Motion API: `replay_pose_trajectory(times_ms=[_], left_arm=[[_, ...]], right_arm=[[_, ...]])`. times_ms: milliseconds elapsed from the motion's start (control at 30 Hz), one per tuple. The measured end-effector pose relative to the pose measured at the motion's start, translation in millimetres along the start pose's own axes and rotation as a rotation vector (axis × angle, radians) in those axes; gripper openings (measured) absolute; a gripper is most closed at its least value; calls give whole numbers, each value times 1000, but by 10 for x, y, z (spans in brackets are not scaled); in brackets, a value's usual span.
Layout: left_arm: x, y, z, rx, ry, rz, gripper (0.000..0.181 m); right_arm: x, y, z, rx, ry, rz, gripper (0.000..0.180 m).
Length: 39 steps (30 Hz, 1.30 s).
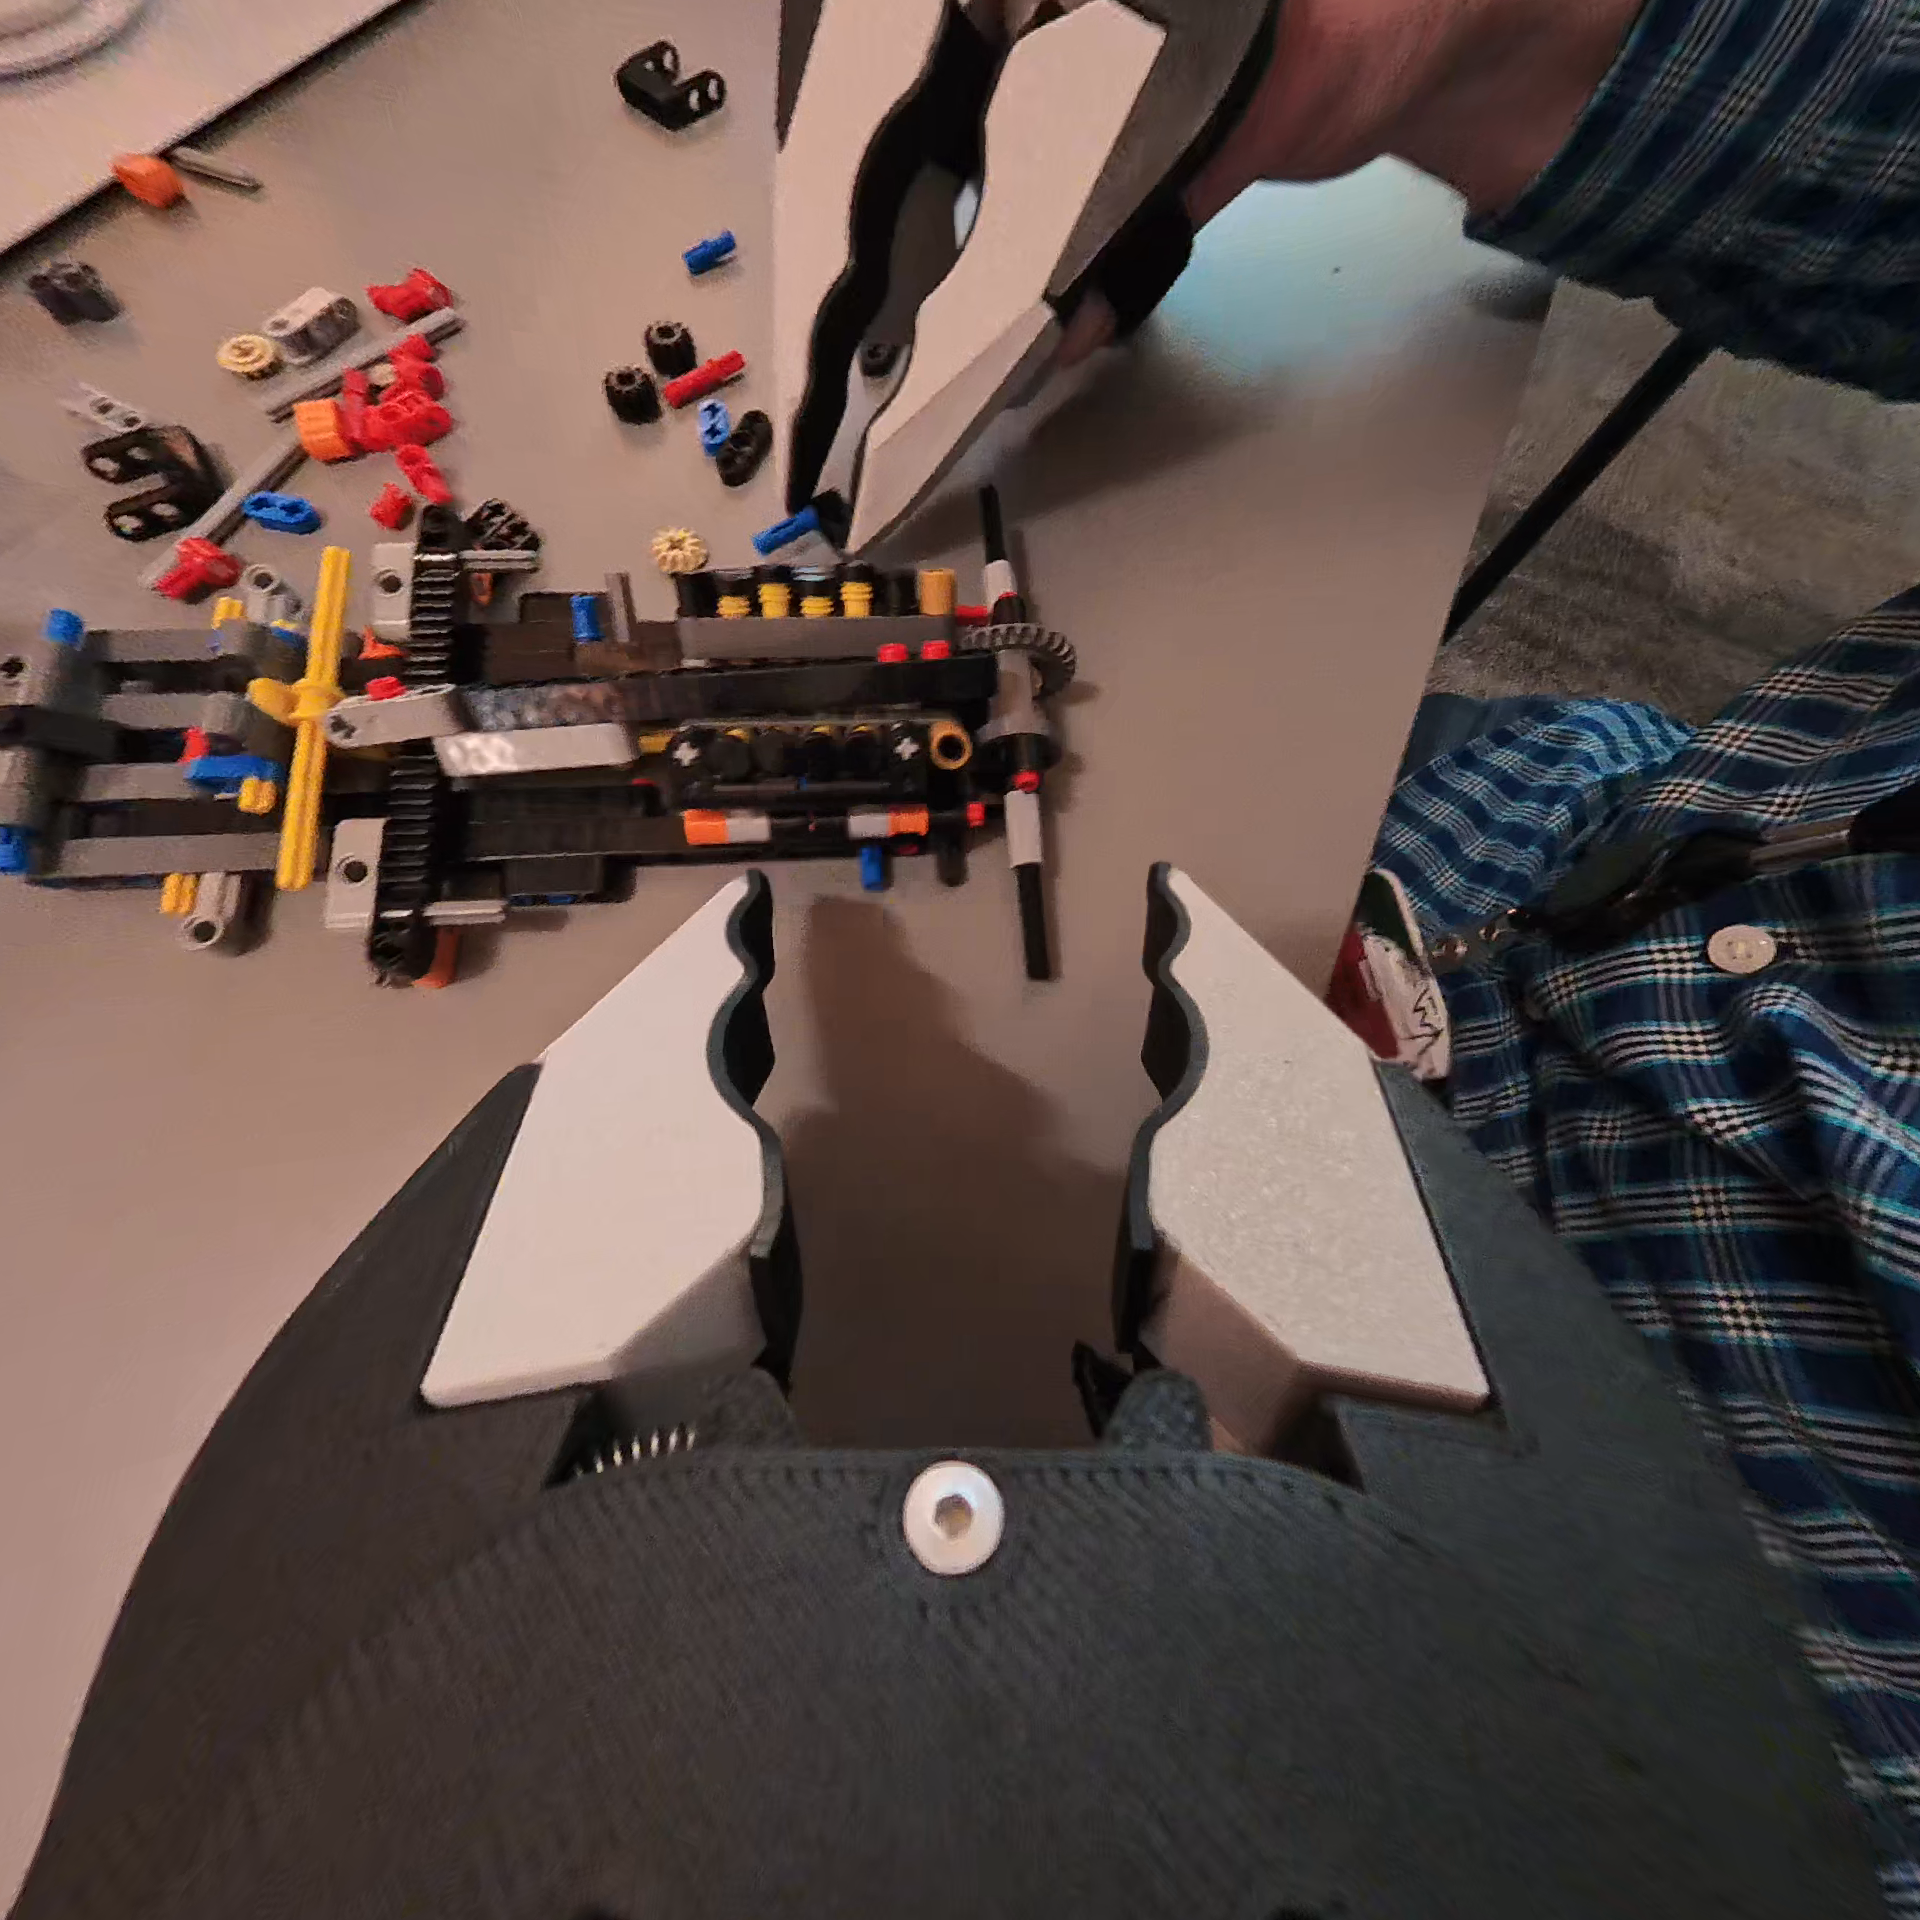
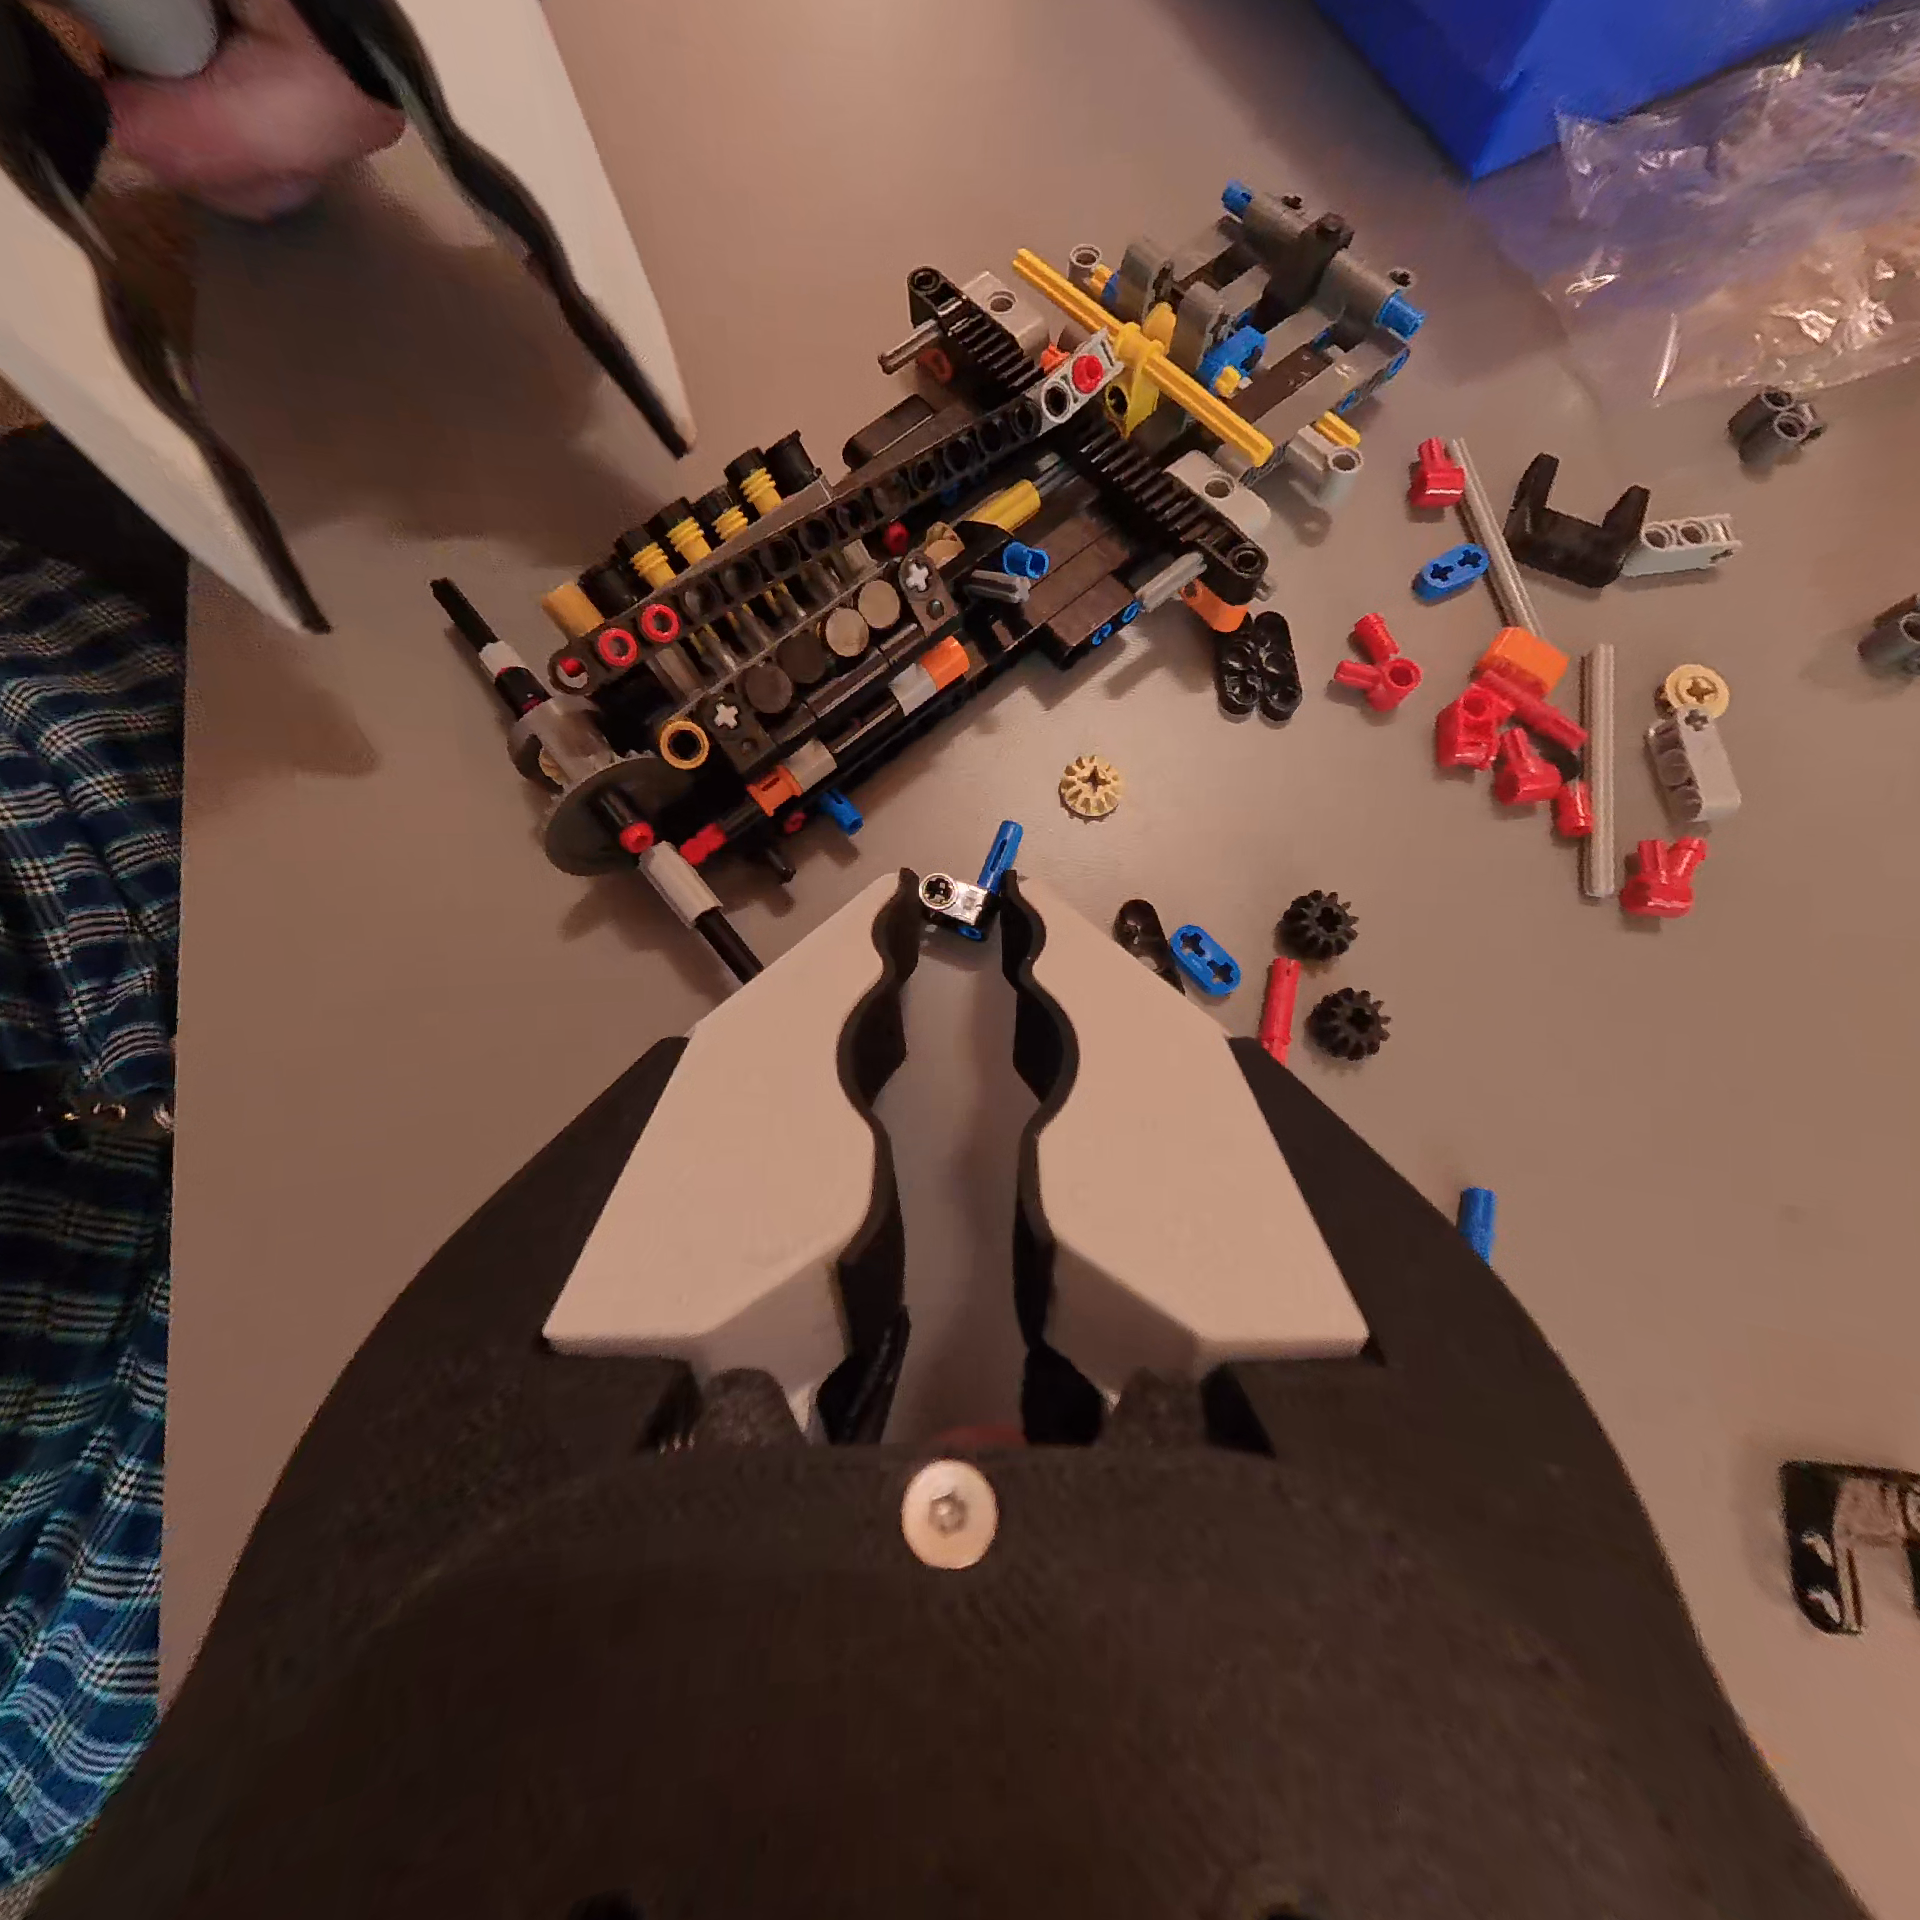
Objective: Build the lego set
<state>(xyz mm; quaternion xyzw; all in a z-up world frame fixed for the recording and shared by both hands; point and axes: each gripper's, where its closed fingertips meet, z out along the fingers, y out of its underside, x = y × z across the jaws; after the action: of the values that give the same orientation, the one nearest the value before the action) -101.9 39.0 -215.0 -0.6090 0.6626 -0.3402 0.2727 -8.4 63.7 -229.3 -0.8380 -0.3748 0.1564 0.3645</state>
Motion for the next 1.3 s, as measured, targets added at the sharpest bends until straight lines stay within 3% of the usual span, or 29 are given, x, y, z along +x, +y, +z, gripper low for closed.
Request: replay_pose_trajectory(times_ms=[300, 633, 900, 1300], left_arm=[[-100, 27, -4, 5, -23, 1, 72], [-70, -386, 160, 53, -66, 117, 92], [-20, -389, 426, -30, -63, 306, 77], [-23, -324, 316, -38, -37, 370, 63]], right_arm=[[-36, -35, -15, -29, -22, -32, 12], [-13, -41, -130, 7, -6, -13, 12], [-10, -34, -187, 28, 1, -6, 13], [-12, -37, -193, 36, -12, -4, 13]])
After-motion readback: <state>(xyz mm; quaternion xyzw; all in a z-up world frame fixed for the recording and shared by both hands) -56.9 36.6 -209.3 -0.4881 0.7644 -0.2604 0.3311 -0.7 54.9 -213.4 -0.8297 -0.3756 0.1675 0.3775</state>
